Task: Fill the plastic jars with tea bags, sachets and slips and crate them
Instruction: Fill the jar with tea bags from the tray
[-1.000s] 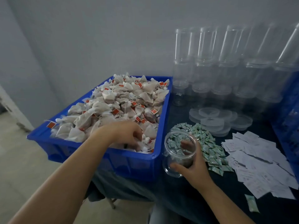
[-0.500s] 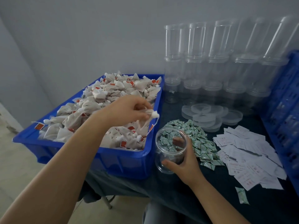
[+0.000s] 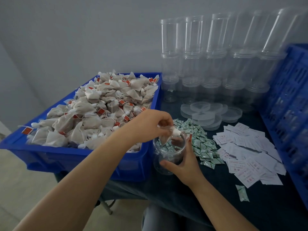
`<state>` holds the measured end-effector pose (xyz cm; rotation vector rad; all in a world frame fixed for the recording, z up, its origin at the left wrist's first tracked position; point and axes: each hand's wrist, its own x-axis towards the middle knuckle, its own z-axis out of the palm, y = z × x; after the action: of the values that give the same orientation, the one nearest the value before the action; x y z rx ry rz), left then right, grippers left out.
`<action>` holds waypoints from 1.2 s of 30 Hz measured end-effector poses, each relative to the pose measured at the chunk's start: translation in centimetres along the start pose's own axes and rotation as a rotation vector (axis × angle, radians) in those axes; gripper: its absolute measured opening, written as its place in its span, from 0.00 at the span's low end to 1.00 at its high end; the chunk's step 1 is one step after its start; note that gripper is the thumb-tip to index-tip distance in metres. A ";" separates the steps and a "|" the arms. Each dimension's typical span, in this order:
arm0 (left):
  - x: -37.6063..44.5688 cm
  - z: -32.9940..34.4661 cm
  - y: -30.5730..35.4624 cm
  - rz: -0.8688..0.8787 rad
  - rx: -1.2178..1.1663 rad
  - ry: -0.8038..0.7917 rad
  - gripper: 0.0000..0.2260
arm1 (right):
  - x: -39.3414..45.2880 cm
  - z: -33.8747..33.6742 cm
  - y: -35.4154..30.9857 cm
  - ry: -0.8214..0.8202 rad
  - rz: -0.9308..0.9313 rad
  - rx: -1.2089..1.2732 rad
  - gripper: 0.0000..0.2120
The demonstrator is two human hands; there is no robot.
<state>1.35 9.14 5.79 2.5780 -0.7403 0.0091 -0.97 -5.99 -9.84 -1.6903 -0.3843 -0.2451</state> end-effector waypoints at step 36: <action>-0.1 -2.8 -1.0 -0.047 0.013 -0.200 0.05 | 0.1 -0.2 0.4 -0.033 0.033 0.020 0.44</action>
<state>2.05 11.12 7.87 2.6338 -0.7522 -0.2632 -0.69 -6.22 -10.17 -1.6810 -0.3824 -0.1888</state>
